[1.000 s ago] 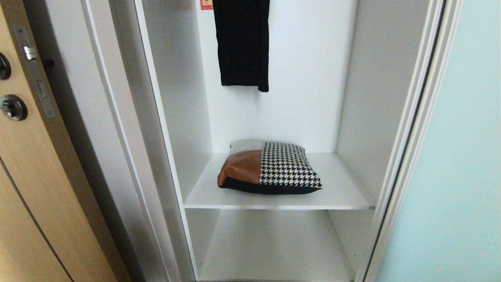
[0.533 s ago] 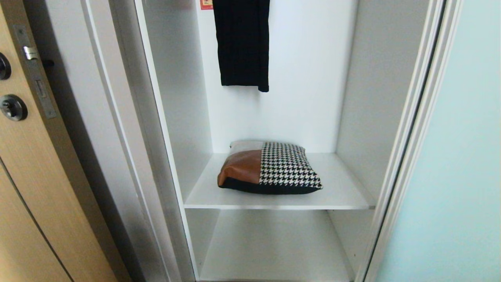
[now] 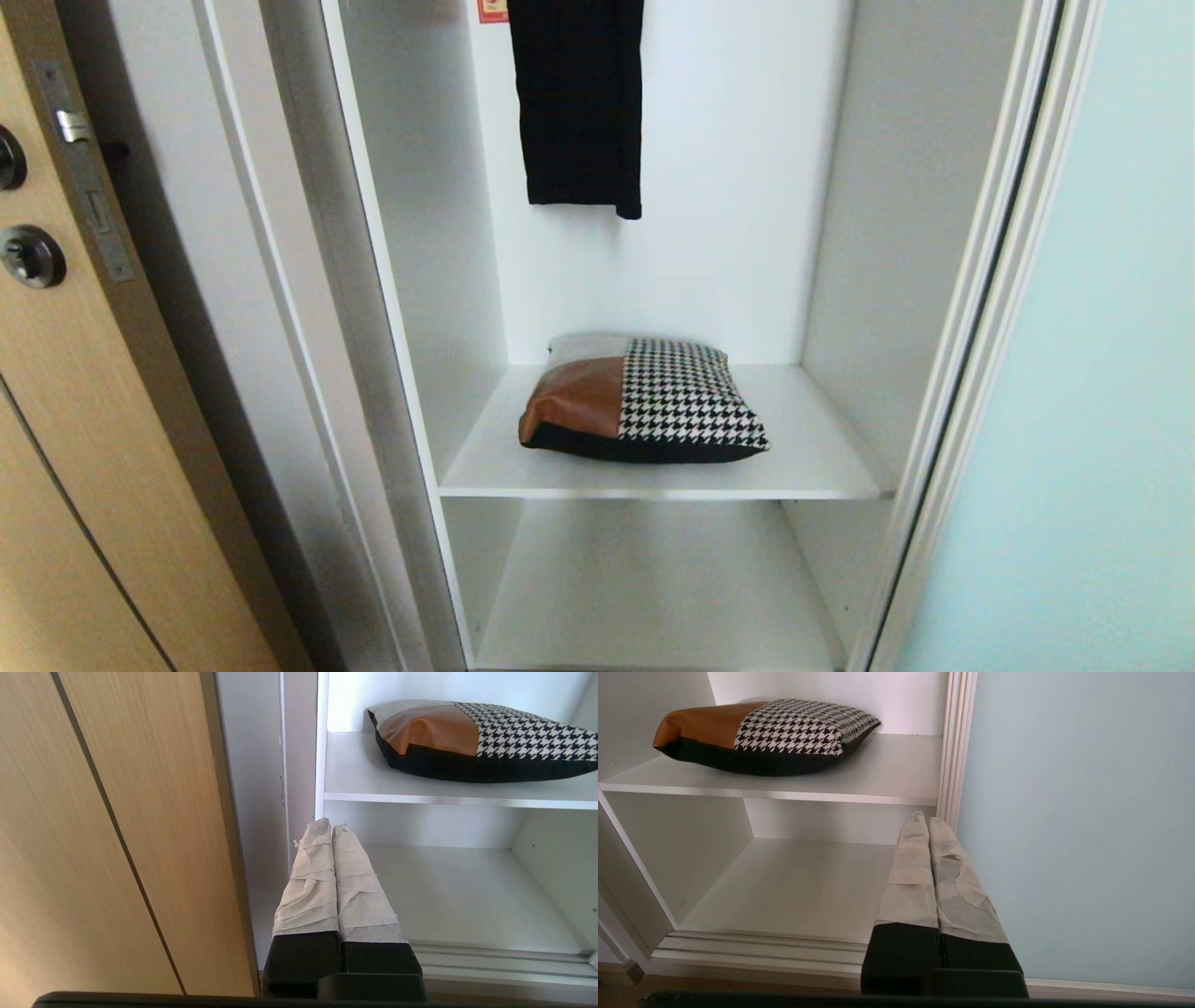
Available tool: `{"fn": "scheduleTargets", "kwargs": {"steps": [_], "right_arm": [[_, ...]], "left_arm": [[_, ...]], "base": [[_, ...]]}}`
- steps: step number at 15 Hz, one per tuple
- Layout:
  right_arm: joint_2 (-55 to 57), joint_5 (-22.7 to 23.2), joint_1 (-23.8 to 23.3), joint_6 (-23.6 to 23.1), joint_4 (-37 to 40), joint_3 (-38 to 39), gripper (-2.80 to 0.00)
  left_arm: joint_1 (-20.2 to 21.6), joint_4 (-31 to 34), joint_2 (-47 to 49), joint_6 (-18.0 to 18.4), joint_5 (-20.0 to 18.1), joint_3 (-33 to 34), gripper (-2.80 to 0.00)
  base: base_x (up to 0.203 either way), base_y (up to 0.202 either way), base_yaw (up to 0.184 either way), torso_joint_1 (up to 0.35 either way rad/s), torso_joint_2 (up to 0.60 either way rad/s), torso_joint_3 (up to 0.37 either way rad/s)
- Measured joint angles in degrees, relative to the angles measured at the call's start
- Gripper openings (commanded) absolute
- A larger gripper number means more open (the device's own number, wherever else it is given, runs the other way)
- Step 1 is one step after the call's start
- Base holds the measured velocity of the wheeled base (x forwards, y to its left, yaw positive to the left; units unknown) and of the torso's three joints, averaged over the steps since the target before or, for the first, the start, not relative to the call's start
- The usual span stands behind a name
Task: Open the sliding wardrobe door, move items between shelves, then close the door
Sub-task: Close the door
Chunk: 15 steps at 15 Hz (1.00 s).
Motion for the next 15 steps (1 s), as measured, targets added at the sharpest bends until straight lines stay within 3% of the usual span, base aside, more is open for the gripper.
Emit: {"fn": "scheduleTargets", "kwargs": {"steps": [4,10,15], "right_arm": [[0.0,0.0,0.0,0.01,0.02,0.0,-2.8],[0.0,0.0,0.0,-0.03,0.02,0.0,-2.8],[0.0,0.0,0.0,0.0,0.02,0.0,-2.8]], "left_arm": [[0.0,0.0,0.0,0.0,-0.02,0.0,-2.8],[0.0,0.0,0.0,0.01,-0.02,0.0,-2.8],[0.0,0.0,0.0,-0.02,-0.05,0.0,-2.8]], "base": [[-0.028,0.0,0.0,0.002,0.0,0.0],[-0.171,0.0,-0.003,0.0,0.0,0.003],[0.0,0.0,0.0,0.0,0.0,0.0]]}}
